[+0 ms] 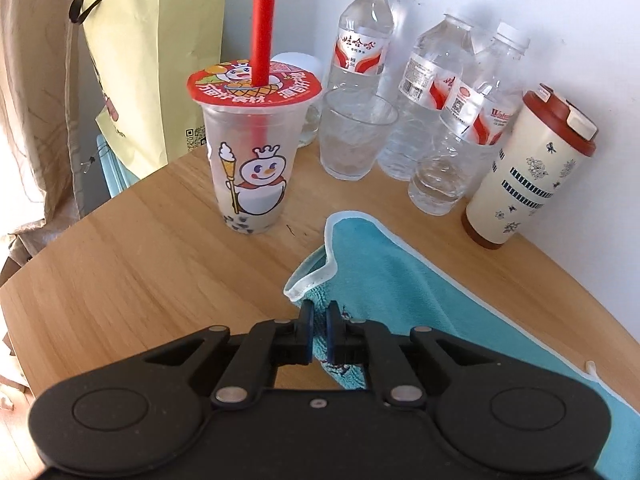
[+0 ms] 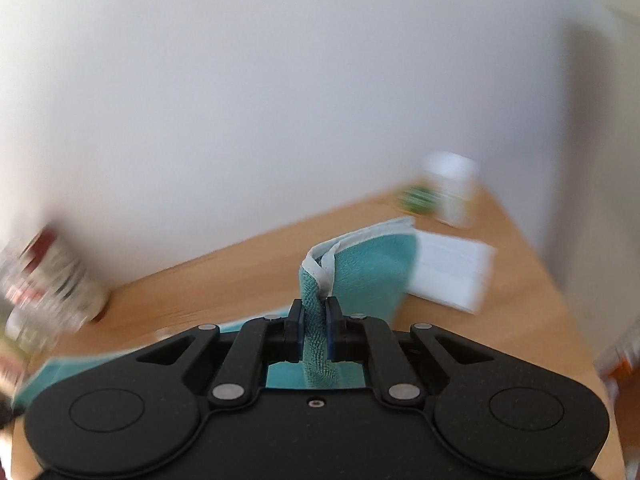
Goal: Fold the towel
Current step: 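Grasp the folded towel edge with the right tool while the left tool grasps it too, then lift the folded towel with both tools and fold it over again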
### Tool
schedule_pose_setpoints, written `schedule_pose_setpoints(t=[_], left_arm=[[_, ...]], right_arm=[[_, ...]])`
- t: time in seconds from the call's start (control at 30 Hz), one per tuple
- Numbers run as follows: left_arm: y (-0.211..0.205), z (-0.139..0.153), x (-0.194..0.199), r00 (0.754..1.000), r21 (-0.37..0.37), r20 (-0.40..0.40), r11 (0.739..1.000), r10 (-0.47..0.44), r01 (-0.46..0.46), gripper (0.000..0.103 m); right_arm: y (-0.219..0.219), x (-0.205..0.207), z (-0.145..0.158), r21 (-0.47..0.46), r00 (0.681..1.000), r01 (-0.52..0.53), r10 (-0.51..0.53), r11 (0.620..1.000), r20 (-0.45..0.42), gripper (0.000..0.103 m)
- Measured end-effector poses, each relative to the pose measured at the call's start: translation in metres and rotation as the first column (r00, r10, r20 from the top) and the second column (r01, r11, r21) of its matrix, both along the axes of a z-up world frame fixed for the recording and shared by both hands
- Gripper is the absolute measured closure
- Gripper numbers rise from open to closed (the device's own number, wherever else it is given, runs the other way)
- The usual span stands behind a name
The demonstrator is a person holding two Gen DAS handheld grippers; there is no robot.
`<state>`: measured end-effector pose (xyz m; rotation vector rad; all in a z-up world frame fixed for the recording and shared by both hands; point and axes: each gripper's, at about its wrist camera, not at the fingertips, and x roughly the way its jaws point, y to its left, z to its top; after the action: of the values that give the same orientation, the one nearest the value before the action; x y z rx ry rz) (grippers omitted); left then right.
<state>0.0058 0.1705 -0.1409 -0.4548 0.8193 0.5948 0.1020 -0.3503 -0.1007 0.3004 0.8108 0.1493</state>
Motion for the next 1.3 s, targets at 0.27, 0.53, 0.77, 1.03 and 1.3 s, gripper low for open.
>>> schedule_pose_setpoints(t=[0.27,0.53,0.77,1.03,1.3], left_arm=[[-0.002,0.0,-0.003,0.999,0.023,-0.002,0.999,-0.046,0.046,0.098],[-0.002,0.009,-0.005,0.996,0.039,0.019,0.996,-0.087,0.086,0.098],[-0.009,0.02,-0.005,0.988,0.086,0.051,0.987,-0.143,0.138,0.098],[-0.033,0.037,0.004,0.96,0.159,0.095,0.956,-0.263,0.246,0.098],[-0.069,0.059,0.015,0.901,0.23,0.148,0.9,-0.408,0.37,0.098]], right_arm=[[0.148,0.028,0.004,-0.043,0.892,-0.445,0.447,0.895,0.067,0.093],[0.26,0.003,-0.047,-0.109,0.717,-0.696,0.695,0.71,-0.055,0.094],[0.256,-0.008,-0.072,-0.126,0.715,-0.7,0.688,0.703,-0.125,0.094],[0.271,-0.013,-0.083,-0.135,0.68,-0.733,0.718,0.667,-0.147,0.094],[0.274,-0.025,-0.093,-0.189,0.657,-0.753,0.735,0.63,-0.168,0.094]])
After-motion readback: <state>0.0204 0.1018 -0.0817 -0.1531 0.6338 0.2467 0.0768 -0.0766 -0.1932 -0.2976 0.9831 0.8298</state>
